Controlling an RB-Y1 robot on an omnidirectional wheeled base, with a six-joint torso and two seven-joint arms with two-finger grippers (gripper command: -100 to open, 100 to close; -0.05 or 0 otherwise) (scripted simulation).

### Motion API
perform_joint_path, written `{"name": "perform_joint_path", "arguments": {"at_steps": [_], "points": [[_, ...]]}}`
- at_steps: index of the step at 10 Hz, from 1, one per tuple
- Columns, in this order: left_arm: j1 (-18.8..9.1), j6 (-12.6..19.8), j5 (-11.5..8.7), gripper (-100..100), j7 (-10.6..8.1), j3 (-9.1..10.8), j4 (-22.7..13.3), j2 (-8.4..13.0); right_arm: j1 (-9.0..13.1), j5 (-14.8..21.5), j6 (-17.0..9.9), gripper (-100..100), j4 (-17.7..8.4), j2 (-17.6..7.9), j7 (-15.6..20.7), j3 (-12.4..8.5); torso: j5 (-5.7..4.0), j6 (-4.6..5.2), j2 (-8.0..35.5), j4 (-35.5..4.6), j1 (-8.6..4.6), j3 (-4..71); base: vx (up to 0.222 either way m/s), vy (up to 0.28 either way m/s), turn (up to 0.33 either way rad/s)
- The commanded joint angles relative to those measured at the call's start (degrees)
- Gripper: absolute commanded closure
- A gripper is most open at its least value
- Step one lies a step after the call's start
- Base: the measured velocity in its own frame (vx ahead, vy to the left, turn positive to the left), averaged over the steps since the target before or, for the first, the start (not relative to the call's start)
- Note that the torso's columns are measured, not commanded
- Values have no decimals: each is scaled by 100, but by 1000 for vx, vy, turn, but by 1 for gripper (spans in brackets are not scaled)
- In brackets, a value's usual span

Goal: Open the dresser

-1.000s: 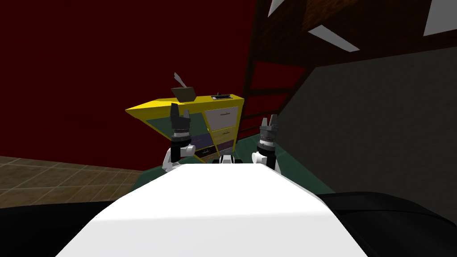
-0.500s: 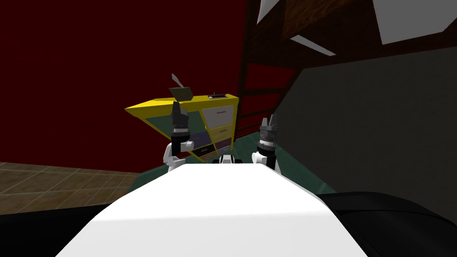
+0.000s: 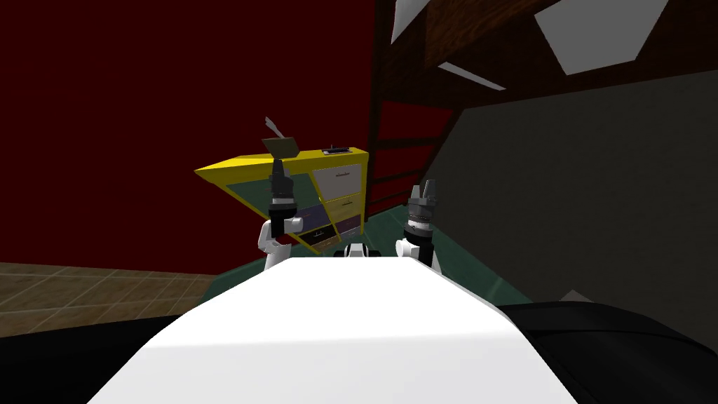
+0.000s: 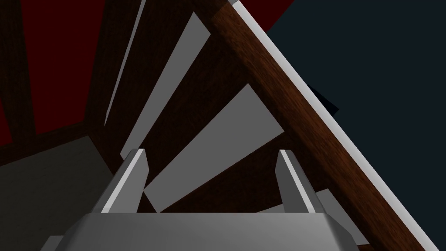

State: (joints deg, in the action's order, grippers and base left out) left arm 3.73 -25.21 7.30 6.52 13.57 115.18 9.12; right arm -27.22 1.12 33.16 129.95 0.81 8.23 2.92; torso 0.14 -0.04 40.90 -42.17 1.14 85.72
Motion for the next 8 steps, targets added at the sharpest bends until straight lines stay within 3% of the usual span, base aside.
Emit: {"name": "perform_joint_path", "arguments": {"at_steps": [1,3,4,5,8], "points": [[-402,191,73,-100,107,373,-284,112,0,0,0,0,0,0,0,0,-14,-8,1,-24,7,7,-77,-42,-78],[-489,191,73,-100,107,437,-284,112,-1,0,0,0,0,0,0,0,-22,-15,5,-38,9,4,-38,-24,-22],[-641,244,142,-100,182,568,-514,143,-1,0,0,0,0,0,0,-1,-24,-15,7,-44,12,4,-42,-28,-79],[-724,244,142,-100,182,651,-514,143,0,0,0,0,0,0,0,0,-19,-12,-1,-39,28,11,-58,-29,-55],[-744,244,142,-100,182,651,-514,143,-2,0,0,0,0,-1,0,-1,-28,-28,14,-61,38,2,-5,-8,5]]}}
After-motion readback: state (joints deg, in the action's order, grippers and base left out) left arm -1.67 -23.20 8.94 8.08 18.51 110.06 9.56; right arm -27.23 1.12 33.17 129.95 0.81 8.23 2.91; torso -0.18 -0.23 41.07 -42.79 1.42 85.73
